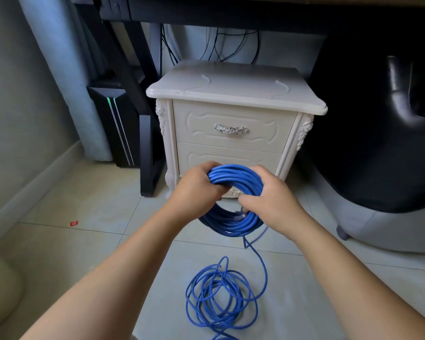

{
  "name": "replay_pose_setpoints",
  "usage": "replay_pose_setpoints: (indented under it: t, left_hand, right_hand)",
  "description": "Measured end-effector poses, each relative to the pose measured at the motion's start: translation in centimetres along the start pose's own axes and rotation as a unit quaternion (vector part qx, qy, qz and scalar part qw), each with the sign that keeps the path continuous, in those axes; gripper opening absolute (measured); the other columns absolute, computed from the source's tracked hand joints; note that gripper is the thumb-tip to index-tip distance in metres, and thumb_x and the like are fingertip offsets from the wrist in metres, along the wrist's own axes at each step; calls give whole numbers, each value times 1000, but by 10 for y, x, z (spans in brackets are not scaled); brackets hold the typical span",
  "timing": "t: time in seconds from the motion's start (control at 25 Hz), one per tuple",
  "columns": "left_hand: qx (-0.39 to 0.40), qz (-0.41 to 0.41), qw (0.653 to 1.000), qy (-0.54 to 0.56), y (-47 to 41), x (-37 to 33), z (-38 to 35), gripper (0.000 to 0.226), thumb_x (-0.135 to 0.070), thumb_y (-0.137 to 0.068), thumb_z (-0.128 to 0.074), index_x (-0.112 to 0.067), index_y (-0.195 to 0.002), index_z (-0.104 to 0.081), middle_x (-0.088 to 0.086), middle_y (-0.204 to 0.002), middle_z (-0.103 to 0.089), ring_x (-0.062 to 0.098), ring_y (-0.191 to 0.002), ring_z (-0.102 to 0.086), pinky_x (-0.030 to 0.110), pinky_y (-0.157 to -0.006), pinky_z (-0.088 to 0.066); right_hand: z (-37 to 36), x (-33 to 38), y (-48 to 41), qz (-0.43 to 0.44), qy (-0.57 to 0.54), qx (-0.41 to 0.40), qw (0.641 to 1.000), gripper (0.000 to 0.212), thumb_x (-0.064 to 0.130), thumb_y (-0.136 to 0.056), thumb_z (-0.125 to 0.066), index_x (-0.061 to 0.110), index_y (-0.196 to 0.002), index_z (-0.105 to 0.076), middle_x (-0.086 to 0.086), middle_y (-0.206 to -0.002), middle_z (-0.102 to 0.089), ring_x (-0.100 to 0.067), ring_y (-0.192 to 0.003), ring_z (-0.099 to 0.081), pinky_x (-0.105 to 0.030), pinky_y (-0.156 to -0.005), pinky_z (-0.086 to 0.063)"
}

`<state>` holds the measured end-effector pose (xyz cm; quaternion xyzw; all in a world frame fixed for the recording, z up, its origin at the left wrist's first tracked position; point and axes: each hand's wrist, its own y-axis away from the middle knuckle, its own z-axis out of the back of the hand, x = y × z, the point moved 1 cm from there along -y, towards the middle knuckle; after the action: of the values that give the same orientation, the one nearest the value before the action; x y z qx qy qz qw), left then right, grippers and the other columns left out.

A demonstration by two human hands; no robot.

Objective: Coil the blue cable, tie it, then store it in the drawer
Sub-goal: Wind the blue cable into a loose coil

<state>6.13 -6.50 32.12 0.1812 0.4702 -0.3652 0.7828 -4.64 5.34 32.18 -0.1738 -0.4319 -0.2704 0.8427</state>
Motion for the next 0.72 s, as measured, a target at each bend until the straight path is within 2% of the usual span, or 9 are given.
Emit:
replay_pose_setpoints:
  t: [0.08,0.2,0.28,0.32,0.4,0.52,0.64,0.72]
  left_hand:
    - [-48,15,997,59,-1,0,-5,5,-17,-87,-66,-20,-92,-66,5,-72,-66,25,-71,-67,40,-73,-55]
    - [-102,49,980,163,-1,-2,-11,5,-15,-88,-63,-19,-91,-64,-4,-60,-55,14,-57,-58,30,-61,-48]
    - [-122,82,958,248,-1,-2,-15,8,-15,-89,-62,-21,-93,-65,-4,-58,-53,11,-54,-54,28,-61,-44]
    - [-129,95,947,280,-1,-2,-16,8,-16,-90,-62,-22,-93,-65,-3,-57,-53,13,-55,-54,30,-64,-44]
    - [-136,103,933,317,-3,-2,-17,8,-16,-90,-63,-20,-96,-65,-3,-54,-52,14,-54,-53,34,-69,-45]
    - [-136,96,924,344,-5,-1,-14,8,-12,-90,-62,-15,-96,-65,-5,-51,-49,12,-49,-50,37,-73,-45]
    - [-129,113,911,374,-4,-1,-11,8,-10,-92,-60,-17,-93,-65,-4,-51,-47,11,-46,-50,39,-74,-47]
    - [-128,141,893,408,-2,0,-11,7,-10,-93,-59,-15,-92,-63,-1,-55,-46,13,-48,-49,36,-69,-48]
  right_hand:
    - [-1,-4,-1,-23,-79,-27,996,33,15,-71,-67,33,-96,-56,0,-77,-70,-19,-71,-68,-33,-70,-52]
    - [-5,-9,-2,-55,-192,-62,978,23,14,-75,-70,24,-93,-60,-8,-82,-70,-26,-78,-70,-42,-79,-54]
    - [-14,-11,-1,-57,-219,-94,969,20,12,-78,-71,16,-93,-60,-11,-83,-68,-27,-78,-64,-40,-80,-52]
    - [-17,-11,-1,-57,-225,-109,966,19,12,-79,-71,14,-94,-59,-7,-80,-65,-21,-74,-61,-36,-78,-50]
    - [-18,-10,-1,-53,-223,-127,965,18,16,-82,-71,17,-94,-58,1,-77,-62,-10,-71,-61,-30,-76,-49]
    - [-13,-8,-2,-25,-155,-120,980,18,31,-86,-69,18,-86,-57,-2,-80,-66,-12,-78,-64,-27,-76,-50]
    - [-4,-4,-2,5,-60,-104,993,27,43,-85,-66,18,-83,-56,3,-72,-59,-9,-67,-53,-20,-63,-43]
    - [-2,-4,-3,5,-69,-78,995,29,47,-83,-66,21,-85,-56,4,-73,-59,-6,-64,-52,-19,-62,-44]
